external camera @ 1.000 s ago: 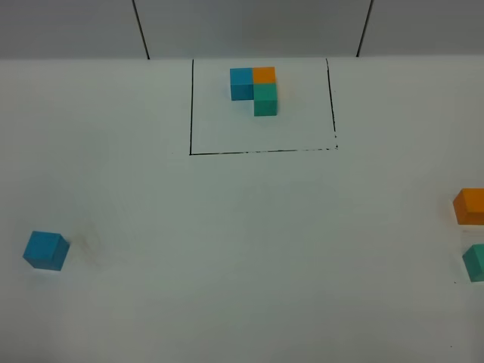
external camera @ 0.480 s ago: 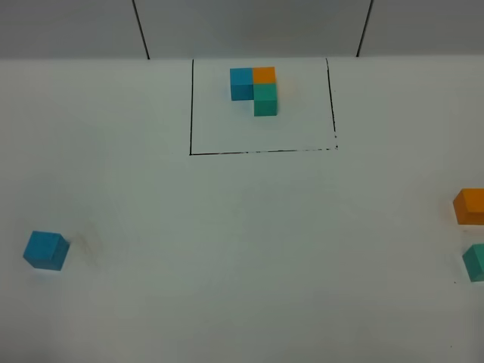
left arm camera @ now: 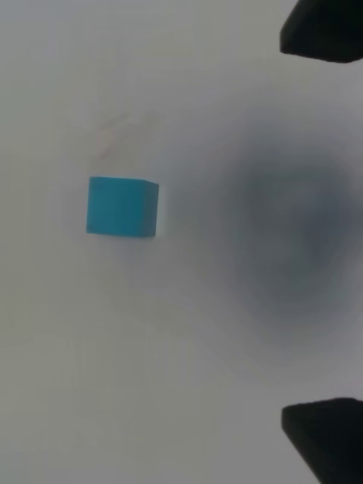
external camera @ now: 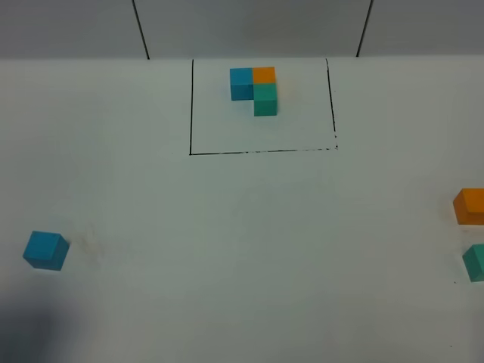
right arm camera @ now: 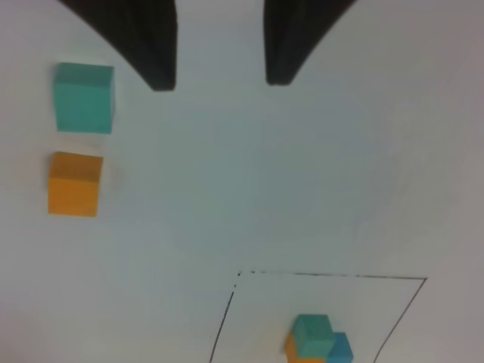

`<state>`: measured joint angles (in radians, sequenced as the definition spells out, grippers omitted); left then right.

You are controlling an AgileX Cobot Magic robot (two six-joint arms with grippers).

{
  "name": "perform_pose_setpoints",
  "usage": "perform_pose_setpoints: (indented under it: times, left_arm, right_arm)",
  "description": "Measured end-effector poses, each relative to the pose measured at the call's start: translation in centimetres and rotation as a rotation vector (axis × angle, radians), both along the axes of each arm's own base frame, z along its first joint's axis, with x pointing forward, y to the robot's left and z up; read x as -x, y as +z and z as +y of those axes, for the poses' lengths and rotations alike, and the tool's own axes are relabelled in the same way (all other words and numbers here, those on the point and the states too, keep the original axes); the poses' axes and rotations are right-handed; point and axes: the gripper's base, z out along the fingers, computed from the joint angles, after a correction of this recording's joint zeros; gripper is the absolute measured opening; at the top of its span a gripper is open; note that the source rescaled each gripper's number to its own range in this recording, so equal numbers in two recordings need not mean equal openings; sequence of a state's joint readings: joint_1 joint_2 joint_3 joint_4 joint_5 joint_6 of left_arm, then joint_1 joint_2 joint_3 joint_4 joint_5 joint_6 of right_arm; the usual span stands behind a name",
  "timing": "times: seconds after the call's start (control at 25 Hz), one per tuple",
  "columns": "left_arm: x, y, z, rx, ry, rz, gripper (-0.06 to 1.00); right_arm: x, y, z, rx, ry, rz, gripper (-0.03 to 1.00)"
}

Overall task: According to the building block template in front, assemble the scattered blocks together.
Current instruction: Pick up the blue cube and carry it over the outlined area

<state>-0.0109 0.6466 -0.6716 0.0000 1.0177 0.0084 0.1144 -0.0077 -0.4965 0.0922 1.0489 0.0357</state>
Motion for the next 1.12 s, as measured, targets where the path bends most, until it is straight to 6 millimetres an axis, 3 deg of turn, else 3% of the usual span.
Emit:
perform_pose_setpoints:
  times: [0.16, 0.44, 0.8, 1.12]
  left_arm:
    - [-3.5, -0.5, 0.0, 0.003, 0.007, 0.121, 0.93]
    - [-7.7, -3.5, -0.2, 0.01, 0.009, 0.259, 0.93]
    - [-10.6, -6.5, -0.2, 0.011, 0.018, 0.344, 0.93]
    - [-11.9, -7.7, -0.4, 0.04, 0.021, 0.346, 0.93]
  right_arm:
    - [0.0, 0.0, 0.0, 0.0, 0.0, 0.0, 0.0]
    - [0.0, 0.0, 0.0, 0.0, 0.0, 0.0, 0.0]
    - [0.0, 0.0, 0.0, 0.0, 0.0, 0.0, 0.0]
    - [0.0, 0.0, 0.0, 0.0, 0.0, 0.0, 0.0]
